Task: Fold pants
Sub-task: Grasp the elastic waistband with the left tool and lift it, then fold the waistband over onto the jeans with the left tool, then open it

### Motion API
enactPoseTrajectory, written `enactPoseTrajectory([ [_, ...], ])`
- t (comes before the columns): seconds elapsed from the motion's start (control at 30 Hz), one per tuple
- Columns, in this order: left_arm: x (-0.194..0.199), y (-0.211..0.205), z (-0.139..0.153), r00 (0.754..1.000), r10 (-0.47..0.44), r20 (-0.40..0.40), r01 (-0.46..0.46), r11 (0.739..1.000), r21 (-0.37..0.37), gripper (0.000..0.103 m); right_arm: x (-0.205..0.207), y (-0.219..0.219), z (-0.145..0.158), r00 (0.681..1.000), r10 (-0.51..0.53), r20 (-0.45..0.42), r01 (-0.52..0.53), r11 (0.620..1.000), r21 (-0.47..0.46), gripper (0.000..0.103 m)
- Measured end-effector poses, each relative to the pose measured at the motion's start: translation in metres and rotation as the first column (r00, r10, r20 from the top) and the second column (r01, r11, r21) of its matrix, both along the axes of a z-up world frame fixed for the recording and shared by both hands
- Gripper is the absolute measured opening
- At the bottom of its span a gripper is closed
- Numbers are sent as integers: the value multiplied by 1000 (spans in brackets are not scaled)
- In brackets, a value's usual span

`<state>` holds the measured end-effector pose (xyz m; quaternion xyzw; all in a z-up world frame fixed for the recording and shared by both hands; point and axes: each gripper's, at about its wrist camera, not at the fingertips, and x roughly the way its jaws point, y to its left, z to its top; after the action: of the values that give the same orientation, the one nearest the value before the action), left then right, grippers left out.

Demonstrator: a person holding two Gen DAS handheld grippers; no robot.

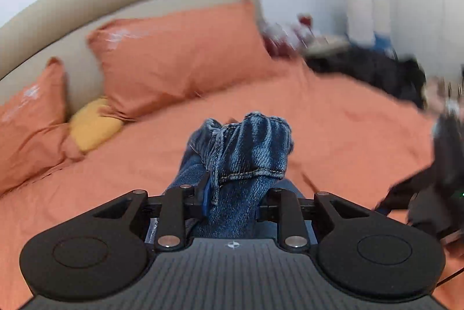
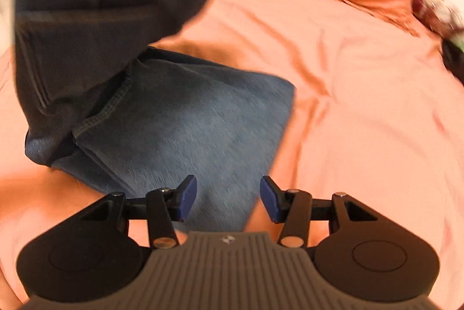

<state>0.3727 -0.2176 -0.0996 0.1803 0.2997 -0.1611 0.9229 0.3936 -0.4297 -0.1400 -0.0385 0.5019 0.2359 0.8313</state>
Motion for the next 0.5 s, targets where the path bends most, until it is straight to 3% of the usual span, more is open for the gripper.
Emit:
enactPoseTrajectory([
  [0.23, -14, -53, -80, 984, -111, -138, 134, 976, 173, 30, -8, -16, -24, 998, -37, -58, 38, 999, 7, 47],
  [0.33, -10, -56, -104, 960, -125, -250, 171, 970, 173, 33, -7, -15, -29, 998, -19, -65, 17, 999, -27, 47],
  [0.5, -7, -50, -104, 948, -149, -281, 196, 969, 148, 39, -9, -14, -28, 998, -14, -65, 11, 999, -47, 52],
])
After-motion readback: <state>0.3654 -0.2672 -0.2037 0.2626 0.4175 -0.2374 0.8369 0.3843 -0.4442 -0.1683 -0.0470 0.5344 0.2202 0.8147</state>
